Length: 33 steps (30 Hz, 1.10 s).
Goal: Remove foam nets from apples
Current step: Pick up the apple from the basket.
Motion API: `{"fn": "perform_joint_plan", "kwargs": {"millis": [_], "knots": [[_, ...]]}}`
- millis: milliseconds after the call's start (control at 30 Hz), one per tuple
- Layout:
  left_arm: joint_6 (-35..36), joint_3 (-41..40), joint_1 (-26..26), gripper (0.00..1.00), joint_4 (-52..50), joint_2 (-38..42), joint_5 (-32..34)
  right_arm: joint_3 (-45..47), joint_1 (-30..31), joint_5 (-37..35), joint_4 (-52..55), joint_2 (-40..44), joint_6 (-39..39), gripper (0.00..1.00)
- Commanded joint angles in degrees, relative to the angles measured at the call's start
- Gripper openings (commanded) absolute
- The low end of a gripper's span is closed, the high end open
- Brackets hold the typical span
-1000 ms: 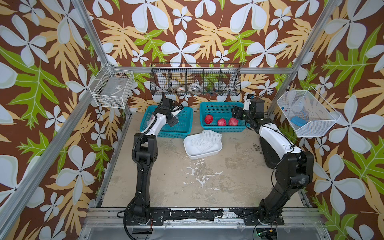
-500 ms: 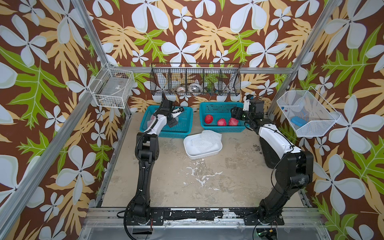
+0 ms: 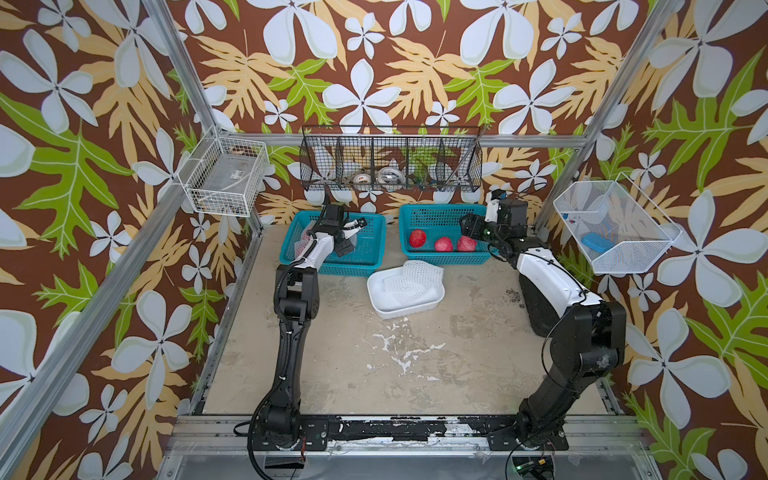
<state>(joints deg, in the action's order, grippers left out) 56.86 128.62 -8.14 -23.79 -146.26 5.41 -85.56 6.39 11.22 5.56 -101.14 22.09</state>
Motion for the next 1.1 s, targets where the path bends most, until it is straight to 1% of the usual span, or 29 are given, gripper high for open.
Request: {"fn": "perform_joint_plan", "kwargs": {"millis": [0,67,133,300,367,467,567,833,900,1067], "knots": [[0.0,0.8,0.1,0.97,-0.1,-1.0,-0.5,0.7,0.1,0.4,-2.3,-0.1,0.5,0.81],[-0.2,1.6,0.1,0.96,-0.2,-1.7,-0.7,0.5,0.0,0.6,-2.1,-0.4,0.8,0.81],[-0.4,1.5,0.1,0.92,-0.2,-1.7,-0.7,0.4,0.1,0.6,-2.0,-0.4,0.9,0.81],[-0.3,-2.1,0.1,0.89,2.9,-0.1,-0.6,0.3,0.1,1.4,-2.0,-0.6,1.5,0.80],[-0.3,-2.2,0.1,0.82,3.1,-0.1,-0.1,0.5,0.0,1.8,-2.1,-0.6,1.6,0.81],[-0.1,-2.5,0.1,0.80,3.5,0.2,0.0,0.5,0.0,1.3,-1.8,-0.5,1.5,0.81],[-0.5,-2.9,0.1,0.75,3.5,0.8,-0.4,0.4,0.0,1.4,-1.8,-0.3,1.7,0.80],[-0.4,-5.5,0.1,0.71,5.5,3.4,0.4,0.1,0.0,1.5,-1.4,-0.3,2.1,0.80],[-1.0,-6.3,0.1,0.68,6.0,4.5,0.5,0.2,0.0,1.5,-1.3,-0.3,2.2,0.80],[-1.9,-12.5,-0.2,0.69,9.7,9.7,-0.8,-0.1,0.0,1.6,-1.3,-0.2,2.5,0.80]]}}
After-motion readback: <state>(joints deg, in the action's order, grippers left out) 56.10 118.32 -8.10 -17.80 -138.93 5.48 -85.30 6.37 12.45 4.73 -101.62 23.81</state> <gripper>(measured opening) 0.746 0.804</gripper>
